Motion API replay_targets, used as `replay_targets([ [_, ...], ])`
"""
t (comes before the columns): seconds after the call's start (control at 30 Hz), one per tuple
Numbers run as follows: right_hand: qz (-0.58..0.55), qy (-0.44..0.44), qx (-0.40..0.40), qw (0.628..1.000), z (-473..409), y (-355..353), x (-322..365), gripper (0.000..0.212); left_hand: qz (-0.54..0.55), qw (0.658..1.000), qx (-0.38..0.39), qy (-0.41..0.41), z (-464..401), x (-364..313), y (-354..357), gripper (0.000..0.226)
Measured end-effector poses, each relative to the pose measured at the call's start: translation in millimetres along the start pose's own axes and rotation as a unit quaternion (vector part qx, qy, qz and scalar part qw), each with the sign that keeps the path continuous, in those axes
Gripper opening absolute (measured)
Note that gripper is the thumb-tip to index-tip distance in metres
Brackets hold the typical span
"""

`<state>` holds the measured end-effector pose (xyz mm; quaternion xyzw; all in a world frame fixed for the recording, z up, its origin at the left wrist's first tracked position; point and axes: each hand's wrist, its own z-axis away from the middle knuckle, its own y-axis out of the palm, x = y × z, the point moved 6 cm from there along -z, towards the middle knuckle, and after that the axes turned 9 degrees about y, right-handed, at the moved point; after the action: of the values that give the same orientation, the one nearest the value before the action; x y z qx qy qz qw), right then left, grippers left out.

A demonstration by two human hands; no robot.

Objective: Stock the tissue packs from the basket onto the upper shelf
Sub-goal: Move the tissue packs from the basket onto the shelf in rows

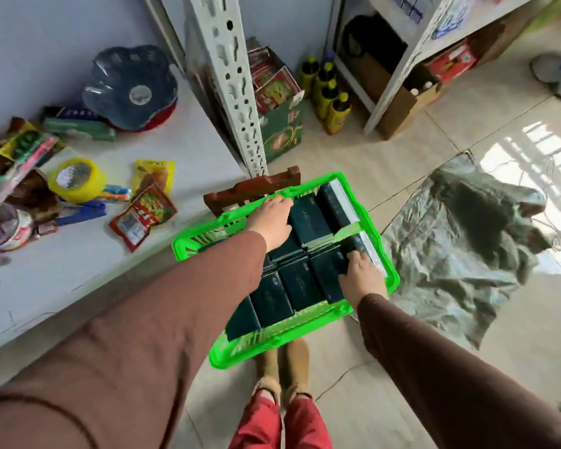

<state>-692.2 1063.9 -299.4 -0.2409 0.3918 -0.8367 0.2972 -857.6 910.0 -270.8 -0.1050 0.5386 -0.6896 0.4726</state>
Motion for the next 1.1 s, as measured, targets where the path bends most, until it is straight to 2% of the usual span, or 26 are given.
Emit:
replay_targets([
  [0.1,0.038,0.025,-0.010,0.999,-15,30,-3,0.041,-0.085,0.995,-0.014,0.052,-43,-7,16,0.053],
  [0.2,0.114,0.026,-0.036,0.993,-23,56,1,0.074,-0.171,0.976,0.001,0.132,-73,-17,36,0.069],
  [0.27,0.147,0.025,-0.062,0.987,-28,68,1,0.088,-0.211,0.963,0.013,0.169,-85,-19,48,0.083],
  [0.4,0.137,0.044,-0.038,0.989,-32,74,-5,0.116,-0.261,0.945,0.068,0.186,-89,-17,64,0.098],
  [0.47,0.128,0.041,-0.038,0.990,-33,67,-5,0.112,-0.287,0.939,0.079,0.172,-87,-14,67,0.101],
  [0.53,0.129,0.031,-0.045,0.990,-34,62,-3,0.093,-0.309,0.935,0.074,0.158,-86,-13,64,0.099],
  [0.6,0.107,0.032,-0.047,0.993,-32,61,-3,0.080,-0.348,0.920,0.051,0.174,-85,-17,58,0.079],
  [0.67,0.089,0.025,-0.042,0.995,-26,65,-5,0.080,-0.391,0.894,0.029,0.215,-84,-20,55,0.052],
  [0.77,0.107,0.008,0.003,0.994,-17,77,-14,0.089,-0.418,0.872,0.037,0.253,-73,-14,55,0.049],
  [0.8,0.109,0.007,0.015,0.994,-17,79,-18,0.089,-0.399,0.882,0.054,0.245,-68,-8,57,0.050],
  [0.87,0.062,0.004,0.034,0.998,-17,75,-22,0.081,-0.310,0.928,0.078,0.190,-53,10,57,0.062],
  [0.97,-0.081,-0.009,0.053,0.995,-10,54,-18,0.061,-0.096,0.994,0.015,0.054,-15,43,38,0.057],
  [1.03,-0.147,-0.032,0.058,0.987,-1,29,-7,0.056,0.040,0.998,-0.044,-0.023,22,69,24,0.057],
  [1.1,-0.181,-0.071,0.064,0.979,12,-4,14,0.056,0.151,0.980,-0.104,-0.083,69,89,2,0.055],
])
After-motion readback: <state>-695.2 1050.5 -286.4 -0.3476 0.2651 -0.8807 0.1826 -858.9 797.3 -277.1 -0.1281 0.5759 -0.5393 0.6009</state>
